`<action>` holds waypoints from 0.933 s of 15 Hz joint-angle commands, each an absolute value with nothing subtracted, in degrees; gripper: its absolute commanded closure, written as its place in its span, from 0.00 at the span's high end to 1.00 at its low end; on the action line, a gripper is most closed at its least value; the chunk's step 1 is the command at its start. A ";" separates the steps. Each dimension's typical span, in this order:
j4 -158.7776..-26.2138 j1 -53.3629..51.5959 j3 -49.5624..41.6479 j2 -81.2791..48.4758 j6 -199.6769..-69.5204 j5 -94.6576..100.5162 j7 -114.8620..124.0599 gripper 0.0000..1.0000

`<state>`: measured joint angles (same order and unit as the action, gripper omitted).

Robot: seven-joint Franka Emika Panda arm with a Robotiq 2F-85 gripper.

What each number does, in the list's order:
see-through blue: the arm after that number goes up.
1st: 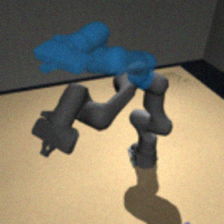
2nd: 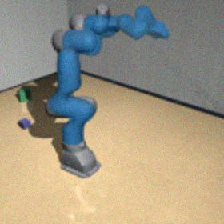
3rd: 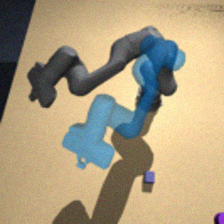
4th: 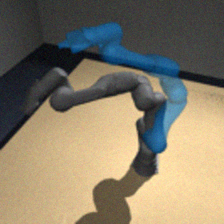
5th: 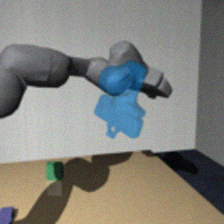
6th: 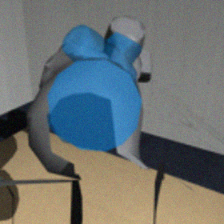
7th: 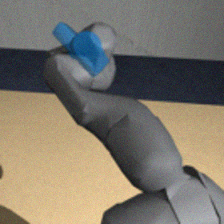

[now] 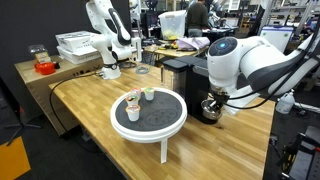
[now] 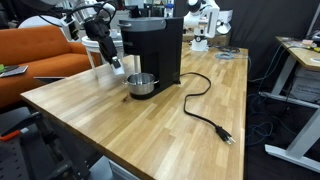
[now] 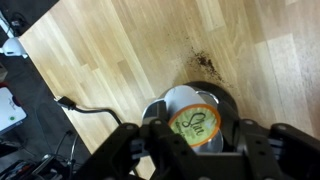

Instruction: Put one cup in the silver pot

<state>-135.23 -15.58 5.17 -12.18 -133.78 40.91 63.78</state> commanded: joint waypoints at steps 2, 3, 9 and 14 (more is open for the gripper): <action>-133.88 -15.37 5.21 -12.25 -128.93 46.41 62.48 0.27; -132.87 -15.23 5.19 -12.94 -128.46 48.20 61.85 0.27; -129.30 -14.38 4.98 -18.08 -130.43 54.85 60.68 0.27; -128.92 -13.38 3.96 -22.71 -133.31 56.51 61.14 0.27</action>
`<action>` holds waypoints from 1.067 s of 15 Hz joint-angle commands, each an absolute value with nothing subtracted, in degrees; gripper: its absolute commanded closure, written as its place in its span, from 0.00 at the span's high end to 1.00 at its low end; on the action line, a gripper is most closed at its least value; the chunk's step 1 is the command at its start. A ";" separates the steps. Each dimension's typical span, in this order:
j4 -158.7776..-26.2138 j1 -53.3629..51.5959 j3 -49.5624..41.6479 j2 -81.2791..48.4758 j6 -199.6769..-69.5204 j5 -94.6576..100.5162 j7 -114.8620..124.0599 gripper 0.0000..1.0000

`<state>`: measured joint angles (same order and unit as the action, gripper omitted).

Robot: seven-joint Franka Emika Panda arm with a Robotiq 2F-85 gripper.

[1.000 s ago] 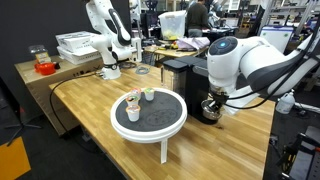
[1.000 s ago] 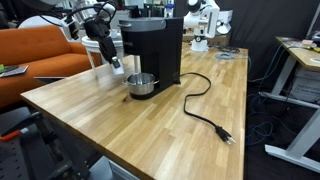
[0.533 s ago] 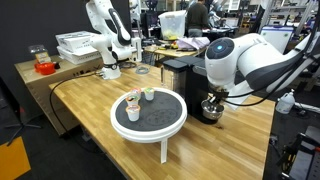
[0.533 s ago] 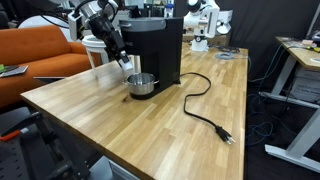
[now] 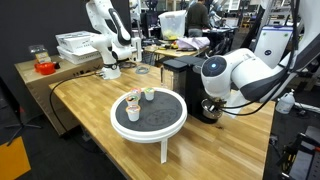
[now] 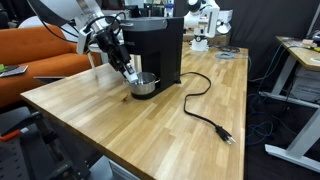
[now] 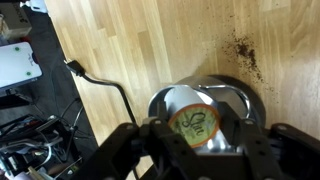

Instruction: Put one cup in the silver pot

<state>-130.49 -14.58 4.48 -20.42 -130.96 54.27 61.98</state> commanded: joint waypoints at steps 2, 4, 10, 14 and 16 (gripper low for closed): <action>-128.20 -13.19 3.47 -23.97 -133.84 56.94 61.22 0.27; -127.69 -13.30 3.37 -24.56 -134.04 56.94 61.30 0.27; -127.11 -13.77 3.86 -23.65 -133.47 56.54 61.11 0.27; -126.99 -13.42 4.36 -23.23 -135.01 55.08 60.82 0.27; -126.87 -13.36 4.40 -23.12 -135.86 54.85 60.92 0.27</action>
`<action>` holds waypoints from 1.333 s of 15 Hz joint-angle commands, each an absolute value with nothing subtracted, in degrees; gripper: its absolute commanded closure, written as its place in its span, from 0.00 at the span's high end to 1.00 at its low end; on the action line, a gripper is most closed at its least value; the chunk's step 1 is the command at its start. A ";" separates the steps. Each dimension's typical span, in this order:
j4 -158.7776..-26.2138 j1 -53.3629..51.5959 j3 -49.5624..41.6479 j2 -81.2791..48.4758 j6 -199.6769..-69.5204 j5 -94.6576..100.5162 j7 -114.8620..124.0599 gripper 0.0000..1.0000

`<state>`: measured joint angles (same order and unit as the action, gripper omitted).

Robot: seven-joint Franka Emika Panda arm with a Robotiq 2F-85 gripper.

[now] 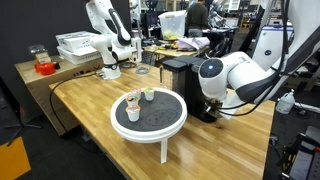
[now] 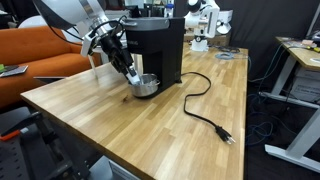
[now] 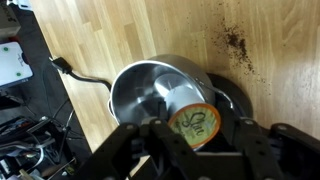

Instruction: Put one cup in the silver pot

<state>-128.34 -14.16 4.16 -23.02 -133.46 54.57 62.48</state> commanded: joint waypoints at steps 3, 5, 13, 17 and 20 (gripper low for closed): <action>-127.03 -13.07 4.23 -23.25 -137.51 54.38 61.15 0.70; -127.20 -12.89 4.22 -23.28 -138.37 53.79 61.00 0.84; -127.77 -12.71 3.82 -22.89 -140.52 49.77 60.59 1.00; -128.02 -12.96 3.37 -22.61 -140.97 48.19 60.43 1.00; -127.78 -13.28 2.85 -22.58 -140.28 47.65 61.15 1.00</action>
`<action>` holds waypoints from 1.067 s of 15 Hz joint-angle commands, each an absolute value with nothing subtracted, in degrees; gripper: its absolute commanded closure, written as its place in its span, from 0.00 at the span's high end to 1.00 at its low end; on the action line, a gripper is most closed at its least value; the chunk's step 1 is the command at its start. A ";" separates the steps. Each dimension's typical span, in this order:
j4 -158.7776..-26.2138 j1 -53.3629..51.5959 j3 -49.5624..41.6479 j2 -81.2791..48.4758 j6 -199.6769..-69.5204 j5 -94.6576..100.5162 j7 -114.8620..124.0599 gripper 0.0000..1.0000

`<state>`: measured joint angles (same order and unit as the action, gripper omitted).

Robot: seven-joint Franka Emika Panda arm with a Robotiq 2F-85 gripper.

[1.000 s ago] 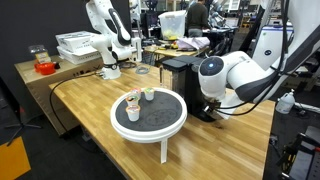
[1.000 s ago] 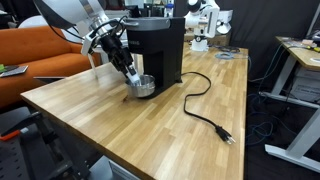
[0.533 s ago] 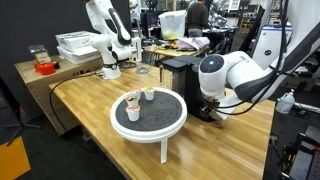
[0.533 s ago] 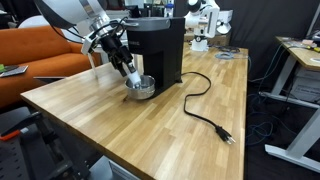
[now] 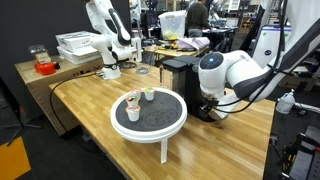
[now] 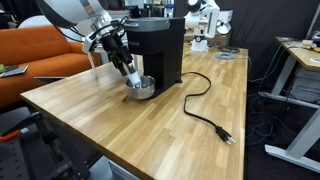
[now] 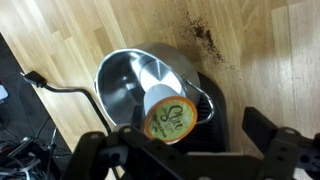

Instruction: Put one cup in the silver pot

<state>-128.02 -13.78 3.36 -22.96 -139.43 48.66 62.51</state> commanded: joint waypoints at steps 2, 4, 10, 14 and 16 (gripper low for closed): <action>-127.55 -13.69 2.16 -22.47 -138.93 46.97 63.46 1.00; -127.86 -12.96 1.88 -22.26 -140.01 43.87 65.99 1.00; -129.29 -14.10 0.85 -19.46 -139.63 35.09 77.53 1.00; -130.09 -16.20 2.57 -15.50 -140.04 30.35 80.97 1.00; -130.94 -16.81 4.55 -13.81 -141.61 27.64 80.05 1.00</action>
<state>-128.51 -16.46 3.06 -16.58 -139.41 30.91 80.31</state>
